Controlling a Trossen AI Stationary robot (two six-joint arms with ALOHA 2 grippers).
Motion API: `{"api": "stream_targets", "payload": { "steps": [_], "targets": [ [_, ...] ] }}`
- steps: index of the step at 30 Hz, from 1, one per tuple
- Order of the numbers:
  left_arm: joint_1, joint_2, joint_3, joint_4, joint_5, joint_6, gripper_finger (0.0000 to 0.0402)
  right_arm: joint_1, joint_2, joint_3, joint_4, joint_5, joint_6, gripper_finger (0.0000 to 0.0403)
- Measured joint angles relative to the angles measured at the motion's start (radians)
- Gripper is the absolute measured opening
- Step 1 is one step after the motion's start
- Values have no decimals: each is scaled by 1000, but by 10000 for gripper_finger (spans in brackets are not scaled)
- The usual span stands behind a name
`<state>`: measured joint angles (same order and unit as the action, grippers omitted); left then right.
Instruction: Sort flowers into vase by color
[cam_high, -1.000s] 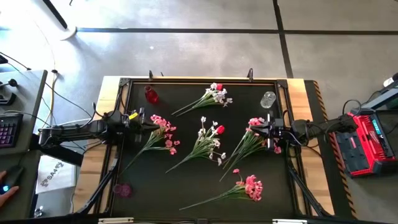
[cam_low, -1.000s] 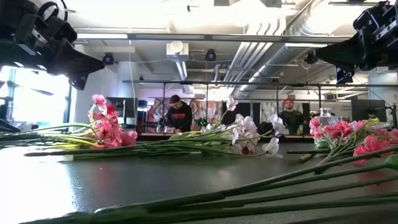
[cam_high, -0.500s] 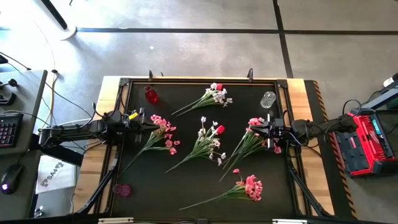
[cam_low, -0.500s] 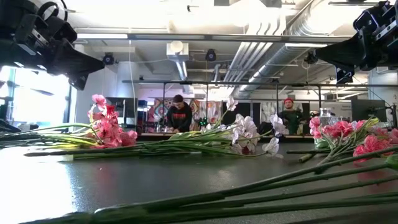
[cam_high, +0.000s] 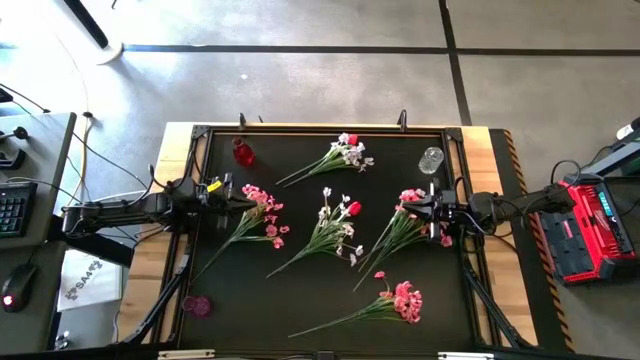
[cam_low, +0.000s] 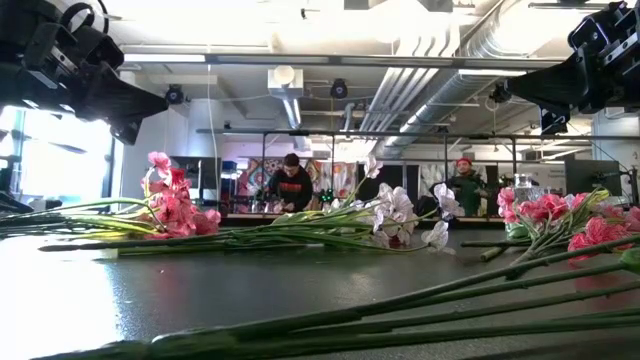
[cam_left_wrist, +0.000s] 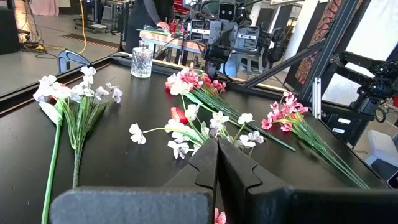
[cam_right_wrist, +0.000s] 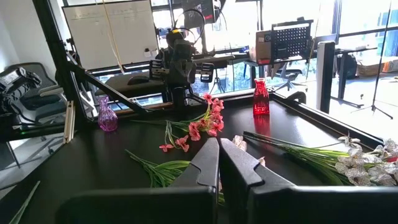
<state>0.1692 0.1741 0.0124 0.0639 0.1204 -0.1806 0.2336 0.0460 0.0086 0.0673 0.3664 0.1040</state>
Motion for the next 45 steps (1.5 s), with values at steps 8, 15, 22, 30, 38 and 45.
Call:
{"api": "stream_targets", "payload": {
  "steps": [8, 15, 22, 30, 38, 45],
  "targets": [
    [0, 0, 0, 0, 0, 0, 0, 0, 0, 0, 0, 0, 0, 0],
    [0, 0, 1, 9, -53, 205, 0, 0, 0, 0, 0, 0, 0, 0],
    [0, 0, 1, 8, -108, 237, 0, 0, 0, 0, 0, 0, 0, 0],
    [0, 0, 1, 51, -121, 150, 0, 0, 0, 0, 0, 0, 0, 0],
    [0, 0, 0, 184, -135, -178, 0, 0, -1, 3, 23, 0, 0, 0],
    [0, 0, 0, 161, -127, -131, 0, 0, 0, 5, 18, 23, 157, 0]
  ]
}}
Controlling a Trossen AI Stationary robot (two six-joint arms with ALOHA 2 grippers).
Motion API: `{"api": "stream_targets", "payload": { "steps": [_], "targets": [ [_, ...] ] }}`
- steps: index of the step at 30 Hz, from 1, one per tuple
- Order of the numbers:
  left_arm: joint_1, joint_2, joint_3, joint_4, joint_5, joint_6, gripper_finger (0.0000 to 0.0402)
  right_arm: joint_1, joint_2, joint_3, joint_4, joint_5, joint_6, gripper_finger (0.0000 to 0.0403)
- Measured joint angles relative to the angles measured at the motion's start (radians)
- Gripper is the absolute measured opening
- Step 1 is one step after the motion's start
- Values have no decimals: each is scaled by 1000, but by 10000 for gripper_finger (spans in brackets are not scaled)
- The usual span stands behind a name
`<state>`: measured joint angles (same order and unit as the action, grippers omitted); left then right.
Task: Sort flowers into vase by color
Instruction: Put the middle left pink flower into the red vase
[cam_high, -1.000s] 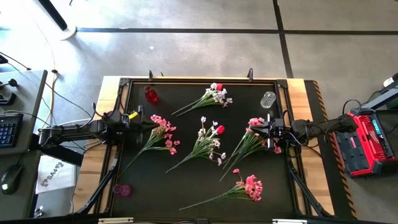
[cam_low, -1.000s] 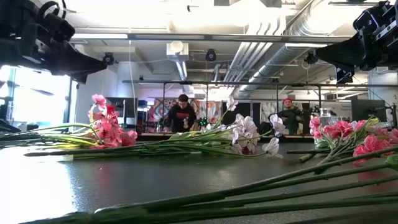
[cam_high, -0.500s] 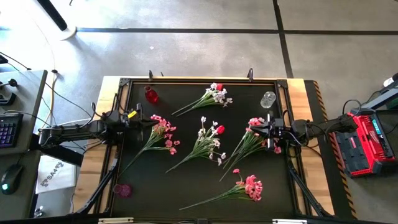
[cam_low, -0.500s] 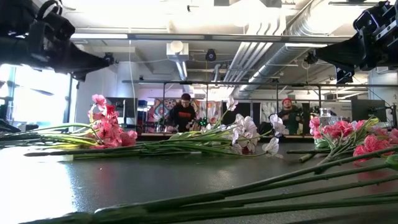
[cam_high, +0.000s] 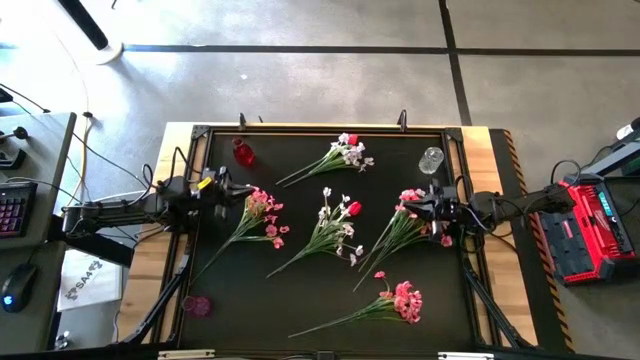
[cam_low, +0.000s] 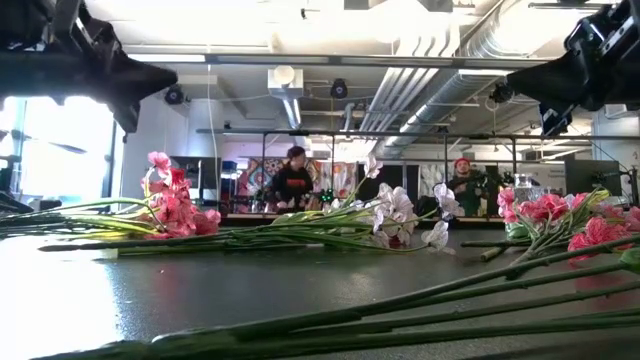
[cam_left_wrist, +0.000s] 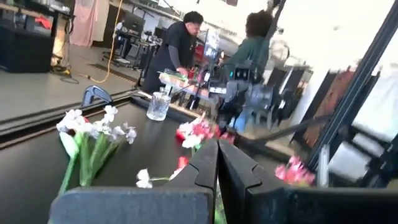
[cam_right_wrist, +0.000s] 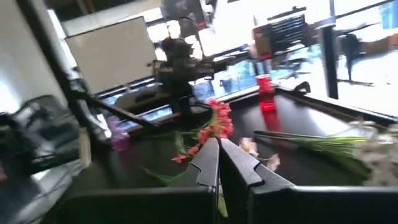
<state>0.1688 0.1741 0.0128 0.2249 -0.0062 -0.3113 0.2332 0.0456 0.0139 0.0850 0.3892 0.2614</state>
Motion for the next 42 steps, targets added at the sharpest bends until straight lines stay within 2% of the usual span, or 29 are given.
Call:
{"api": "stream_targets", "payload": {
  "steps": [3, 7, 13, 17, 19, 25, 31, 35, 39, 42],
  "targets": [
    [0, 3, -1, -57, 57, 83, 0, -1, 1, 1, -35, 55, -69, 0],
    [0, 3, -1, -11, 79, 128, 0, -1, 1, 2, -14, 58, -106, 0],
    [0, 2, -1, 101, 75, -1, 0, -2, 0, 3, 65, 120, -105, 0],
    [0, 2, -1, 120, 86, -168, 0, -3, 0, 3, 83, 120, -97, 0],
    [-4, 3, -1, 111, 101, -202, 0, -3, 0, 3, 55, 120, -59, 0],
    [-54, 14, -1, 108, 100, -155, 0, -3, 1, 3, -27, 103, 27, 0],
    [-105, 16, -1, 110, 94, -140, 0, -3, 18, 3, -43, -27, -6, 0],
    [-131, 34, -1, 107, 91, -140, 0, -4, 46, 4, -42, 5, 13, 2],
    [-137, 50, -1, 108, 32, -155, 0, -4, 81, 4, -40, 47, 15, 28],
    [-137, 62, -1, 108, -12, -155, 0, -4, 108, 4, -38, 77, 31, 74]
  ]
}}
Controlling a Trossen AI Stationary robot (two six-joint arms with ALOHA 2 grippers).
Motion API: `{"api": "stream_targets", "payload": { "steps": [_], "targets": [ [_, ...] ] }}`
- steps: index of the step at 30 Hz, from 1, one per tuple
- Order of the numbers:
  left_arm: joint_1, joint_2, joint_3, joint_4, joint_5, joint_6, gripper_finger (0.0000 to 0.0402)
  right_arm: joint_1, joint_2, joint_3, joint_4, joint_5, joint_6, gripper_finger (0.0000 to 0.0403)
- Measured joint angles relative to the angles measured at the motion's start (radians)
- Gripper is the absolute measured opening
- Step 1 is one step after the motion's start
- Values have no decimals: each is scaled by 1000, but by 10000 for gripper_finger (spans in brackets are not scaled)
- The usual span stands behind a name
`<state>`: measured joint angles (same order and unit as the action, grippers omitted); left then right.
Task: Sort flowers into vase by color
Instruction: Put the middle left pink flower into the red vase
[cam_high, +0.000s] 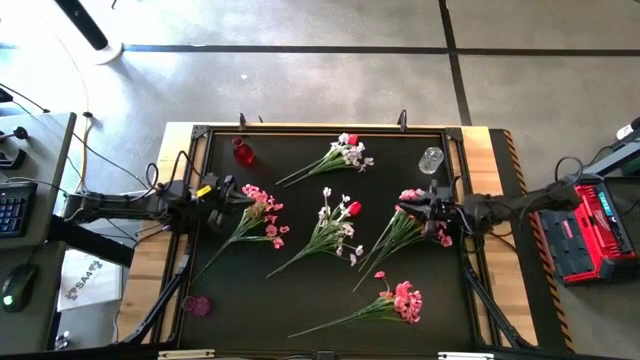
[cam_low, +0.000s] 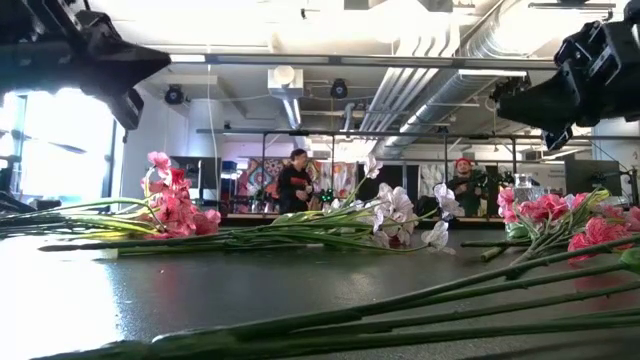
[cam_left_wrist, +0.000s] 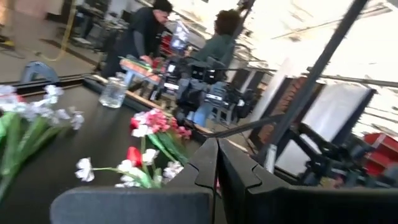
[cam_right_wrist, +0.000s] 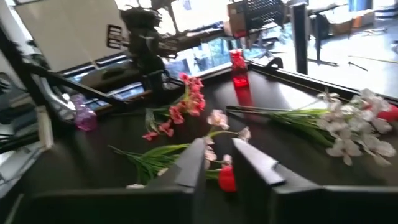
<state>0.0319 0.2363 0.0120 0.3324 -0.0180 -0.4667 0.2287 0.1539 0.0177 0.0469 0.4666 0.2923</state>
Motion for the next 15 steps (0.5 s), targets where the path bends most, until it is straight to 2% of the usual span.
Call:
{"api": "stream_targets", "payload": {
  "steps": [4, 9, 12, 15],
  "targets": [
    [0, 15, 0, 2, -39, 0, 0, 0, 41, 0, 1, 78, 52, 165],
    [0, 17, 0, -6, -174, 8, 0, -14, 101, 0, 1, 194, 271, 276],
    [0, 37, 0, -28, -242, 23, 0, -43, 133, 8, -17, 144, 365, 306],
    [3, 87, 8, -30, -308, -4, 3, -76, 177, 56, -137, 98, 481, 307]
  ]
}}
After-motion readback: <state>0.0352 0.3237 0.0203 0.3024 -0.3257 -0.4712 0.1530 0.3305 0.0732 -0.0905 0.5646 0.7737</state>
